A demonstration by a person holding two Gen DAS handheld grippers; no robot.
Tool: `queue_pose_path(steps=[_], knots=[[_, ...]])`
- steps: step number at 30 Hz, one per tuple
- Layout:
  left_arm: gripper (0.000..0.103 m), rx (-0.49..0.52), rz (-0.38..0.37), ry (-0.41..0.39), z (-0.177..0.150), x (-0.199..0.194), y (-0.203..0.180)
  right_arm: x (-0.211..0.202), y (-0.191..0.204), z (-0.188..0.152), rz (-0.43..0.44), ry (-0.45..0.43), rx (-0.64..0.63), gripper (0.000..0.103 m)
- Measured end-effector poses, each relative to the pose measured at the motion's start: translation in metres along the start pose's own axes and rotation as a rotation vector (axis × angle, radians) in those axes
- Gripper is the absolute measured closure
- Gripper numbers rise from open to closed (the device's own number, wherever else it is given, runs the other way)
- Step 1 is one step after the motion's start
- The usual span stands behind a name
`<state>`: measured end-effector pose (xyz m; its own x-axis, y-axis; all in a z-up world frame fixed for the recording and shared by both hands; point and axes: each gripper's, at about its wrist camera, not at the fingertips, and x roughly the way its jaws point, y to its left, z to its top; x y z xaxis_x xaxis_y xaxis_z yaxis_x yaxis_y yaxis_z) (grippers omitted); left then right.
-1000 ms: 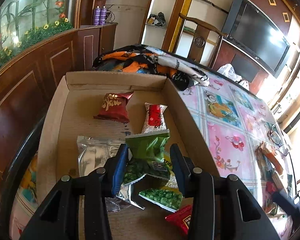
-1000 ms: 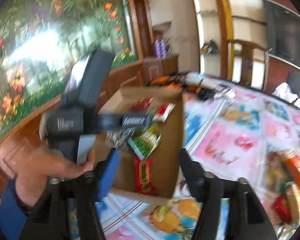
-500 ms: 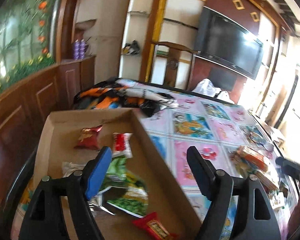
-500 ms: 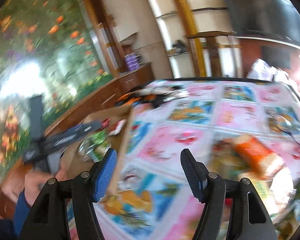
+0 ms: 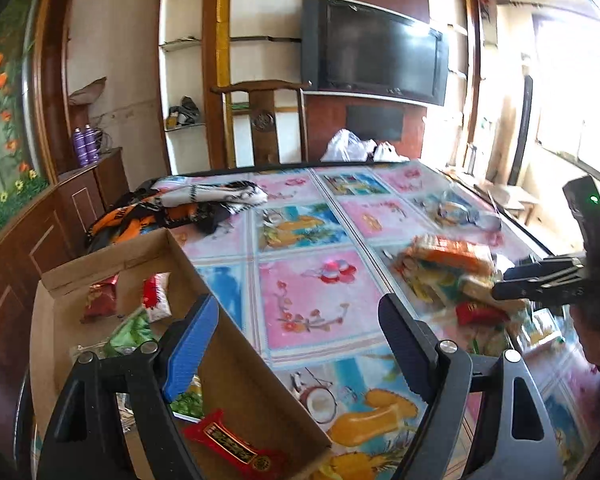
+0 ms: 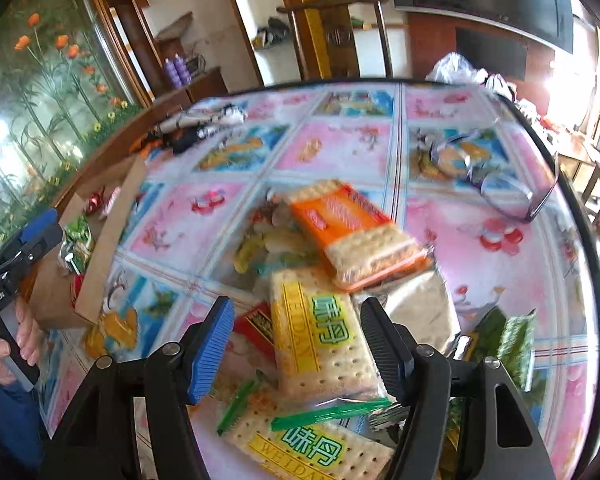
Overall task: Organize snacks
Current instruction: 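Grasp a yellow WEIDAN cracker pack with each gripper from the pile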
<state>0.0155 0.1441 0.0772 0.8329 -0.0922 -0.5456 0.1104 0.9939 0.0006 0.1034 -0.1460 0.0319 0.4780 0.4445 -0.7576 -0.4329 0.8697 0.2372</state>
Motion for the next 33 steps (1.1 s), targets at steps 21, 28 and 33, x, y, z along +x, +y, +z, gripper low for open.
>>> queue_pose_path(steps=[21,28,33], knots=[[0.021,0.144,-0.412,0.118,-0.01,0.001,-0.082,-0.046,0.001,-0.001,0.26,-0.179,0.041,0.053],[0.021,0.544,-0.512,0.216,-0.024,0.016,-0.2,-0.08,-0.058,0.0,0.233,-0.3,0.254,0.053],[0.021,0.673,-0.528,0.307,-0.027,0.05,-0.233,-0.093,-0.075,0.002,0.237,-0.336,0.324,0.053]])
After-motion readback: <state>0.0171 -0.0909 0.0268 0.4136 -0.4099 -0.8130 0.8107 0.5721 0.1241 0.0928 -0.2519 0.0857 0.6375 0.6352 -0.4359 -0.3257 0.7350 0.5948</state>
